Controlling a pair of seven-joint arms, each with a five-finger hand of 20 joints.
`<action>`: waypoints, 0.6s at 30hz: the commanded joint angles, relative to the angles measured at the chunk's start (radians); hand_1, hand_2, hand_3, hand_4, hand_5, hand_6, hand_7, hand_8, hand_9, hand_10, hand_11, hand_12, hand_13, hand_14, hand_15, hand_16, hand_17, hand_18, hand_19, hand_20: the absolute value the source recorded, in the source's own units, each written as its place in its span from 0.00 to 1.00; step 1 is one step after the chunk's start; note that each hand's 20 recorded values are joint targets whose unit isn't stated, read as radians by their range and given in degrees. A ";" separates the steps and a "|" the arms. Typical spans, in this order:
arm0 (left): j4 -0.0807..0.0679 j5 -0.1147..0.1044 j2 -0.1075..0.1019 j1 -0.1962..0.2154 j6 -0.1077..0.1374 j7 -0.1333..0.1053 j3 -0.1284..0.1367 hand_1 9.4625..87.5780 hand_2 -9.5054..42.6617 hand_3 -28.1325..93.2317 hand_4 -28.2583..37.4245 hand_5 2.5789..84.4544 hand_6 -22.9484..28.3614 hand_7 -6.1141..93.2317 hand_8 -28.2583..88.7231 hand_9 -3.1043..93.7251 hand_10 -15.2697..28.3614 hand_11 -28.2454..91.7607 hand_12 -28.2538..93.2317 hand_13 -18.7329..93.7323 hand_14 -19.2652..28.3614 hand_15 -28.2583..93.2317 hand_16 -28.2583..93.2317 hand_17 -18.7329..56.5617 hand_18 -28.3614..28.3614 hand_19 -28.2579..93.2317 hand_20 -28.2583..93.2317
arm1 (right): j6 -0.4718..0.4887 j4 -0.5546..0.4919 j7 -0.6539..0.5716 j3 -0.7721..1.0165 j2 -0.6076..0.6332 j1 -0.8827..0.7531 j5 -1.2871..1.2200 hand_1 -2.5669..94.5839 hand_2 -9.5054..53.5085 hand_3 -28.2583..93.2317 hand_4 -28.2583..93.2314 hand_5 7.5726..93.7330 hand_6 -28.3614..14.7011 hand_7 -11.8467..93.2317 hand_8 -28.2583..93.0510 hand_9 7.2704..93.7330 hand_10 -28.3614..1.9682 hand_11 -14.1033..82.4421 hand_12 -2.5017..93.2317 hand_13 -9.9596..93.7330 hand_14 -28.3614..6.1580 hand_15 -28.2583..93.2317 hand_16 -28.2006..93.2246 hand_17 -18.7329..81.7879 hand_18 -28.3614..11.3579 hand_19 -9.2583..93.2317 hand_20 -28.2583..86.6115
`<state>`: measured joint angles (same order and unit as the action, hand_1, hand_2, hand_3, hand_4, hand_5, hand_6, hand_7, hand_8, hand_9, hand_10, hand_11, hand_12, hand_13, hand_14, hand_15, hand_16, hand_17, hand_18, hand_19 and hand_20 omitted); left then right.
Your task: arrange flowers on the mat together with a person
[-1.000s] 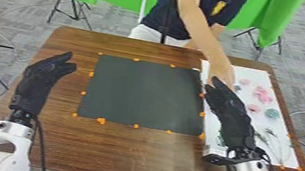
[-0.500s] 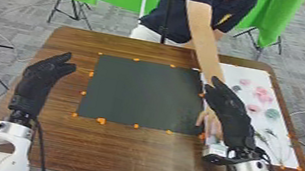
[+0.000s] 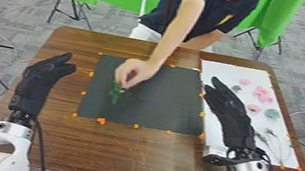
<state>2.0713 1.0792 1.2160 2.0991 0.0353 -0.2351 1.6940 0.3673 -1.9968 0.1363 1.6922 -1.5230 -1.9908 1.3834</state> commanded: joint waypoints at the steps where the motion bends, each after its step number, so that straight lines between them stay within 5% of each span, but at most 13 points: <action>1: -0.002 -0.006 0.005 0.011 -0.004 0.006 0.006 0.25 0.08 0.74 0.13 0.54 0.54 0.18 0.19 0.51 0.64 0.41 0.36 0.46 0.75 0.37 0.28 0.27 0.76 0.32 0.39 | 0.004 -0.005 0.005 -0.002 -0.004 -0.010 0.006 0.14 0.08 0.85 0.08 0.30 0.58 0.21 0.16 0.34 0.44 0.18 0.14 0.32 0.55 0.29 0.28 0.30 0.46 0.11 0.42; 18: -0.007 -0.006 0.002 0.002 -0.019 0.006 0.007 0.23 0.08 0.75 0.14 0.54 0.54 0.18 0.19 0.50 0.65 0.41 0.36 0.46 0.75 0.36 0.28 0.27 0.76 0.32 0.39 | 0.001 0.001 0.006 -0.003 -0.001 -0.005 0.006 0.15 0.08 0.85 0.08 0.30 0.58 0.21 0.16 0.34 0.44 0.18 0.14 0.33 0.54 0.29 0.29 0.30 0.45 0.11 0.42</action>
<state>2.0707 1.0779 1.2165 2.0990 0.0293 -0.2361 1.6977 0.3673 -1.9963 0.1359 1.6919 -1.5227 -1.9897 1.3834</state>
